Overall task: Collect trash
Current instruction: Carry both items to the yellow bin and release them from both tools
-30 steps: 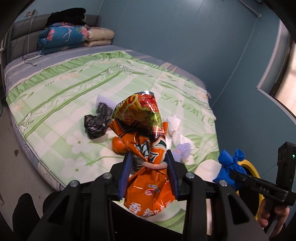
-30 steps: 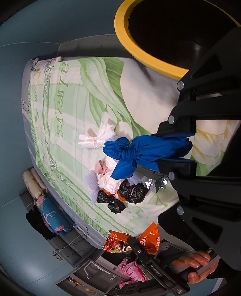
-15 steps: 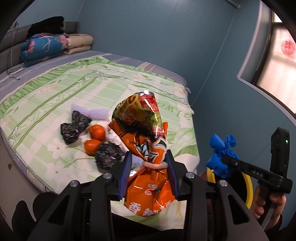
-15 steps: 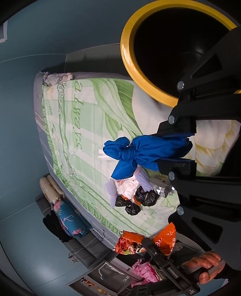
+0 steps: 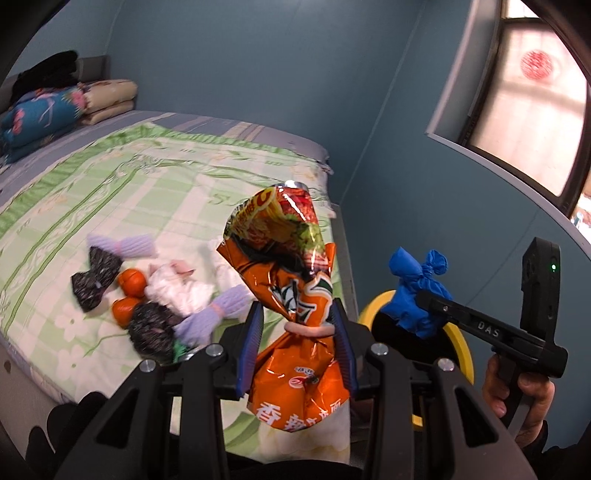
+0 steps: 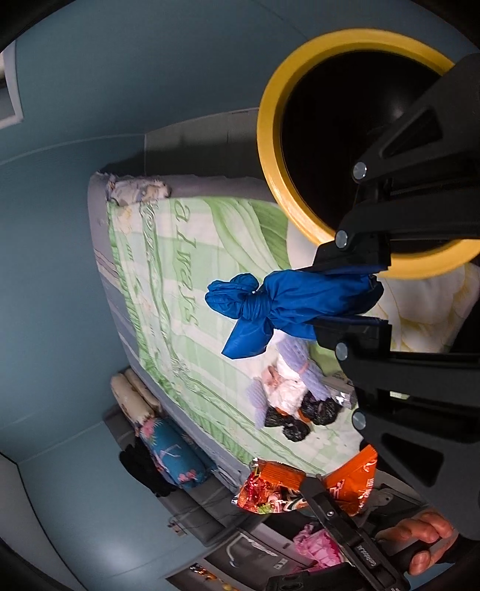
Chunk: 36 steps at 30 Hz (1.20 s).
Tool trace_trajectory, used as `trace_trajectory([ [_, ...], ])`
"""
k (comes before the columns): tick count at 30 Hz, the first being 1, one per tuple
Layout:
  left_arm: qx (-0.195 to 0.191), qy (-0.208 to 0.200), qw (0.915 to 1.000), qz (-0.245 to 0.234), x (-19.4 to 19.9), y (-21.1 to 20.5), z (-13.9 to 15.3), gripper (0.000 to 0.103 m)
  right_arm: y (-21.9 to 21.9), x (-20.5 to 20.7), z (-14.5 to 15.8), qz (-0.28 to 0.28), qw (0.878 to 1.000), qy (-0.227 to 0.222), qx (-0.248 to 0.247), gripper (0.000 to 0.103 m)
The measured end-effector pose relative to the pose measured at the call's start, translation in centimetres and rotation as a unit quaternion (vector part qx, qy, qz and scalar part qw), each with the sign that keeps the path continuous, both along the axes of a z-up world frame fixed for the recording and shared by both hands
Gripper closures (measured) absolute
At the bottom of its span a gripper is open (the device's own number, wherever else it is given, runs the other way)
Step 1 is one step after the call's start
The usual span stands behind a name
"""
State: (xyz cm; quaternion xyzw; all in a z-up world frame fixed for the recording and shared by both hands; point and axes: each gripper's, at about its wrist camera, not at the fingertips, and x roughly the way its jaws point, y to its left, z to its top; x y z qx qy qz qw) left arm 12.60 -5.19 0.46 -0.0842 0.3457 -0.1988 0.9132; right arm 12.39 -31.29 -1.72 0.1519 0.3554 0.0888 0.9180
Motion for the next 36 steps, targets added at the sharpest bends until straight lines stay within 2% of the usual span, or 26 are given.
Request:
trace_trajectory([
  [12,0.021,0.011,0.9954,-0.093,1.3,-8.0,-0.9,0.068,-5.9,-1.7,1.7,-0.077,0.997,-0.026,0.000,0.087],
  [20,0.024,0.043,0.9884,-0.144,1.7,-12.7,-2.8,0.068,-8.9,-2.7,2.0,-0.111,0.993,-0.030,0.009,0.087],
  [26,0.036,0.053,0.9816,-0.180,1.2,-15.8,-3.8,0.068,-10.1,-3.4,2.5,-0.127,0.991,-0.041,0.011,0.087],
  [30,0.024,0.078,0.9765,-0.199,1.6,-17.3,-4.9,0.068,-10.8,-3.3,2.5,-0.132,0.990,-0.041,0.010,0.086],
  [36,0.011,0.103,0.9738,-0.203,2.4,-17.8,-6.5,0.068,-10.9,-3.5,2.6,-0.139,0.989,-0.042,0.008,0.086],
])
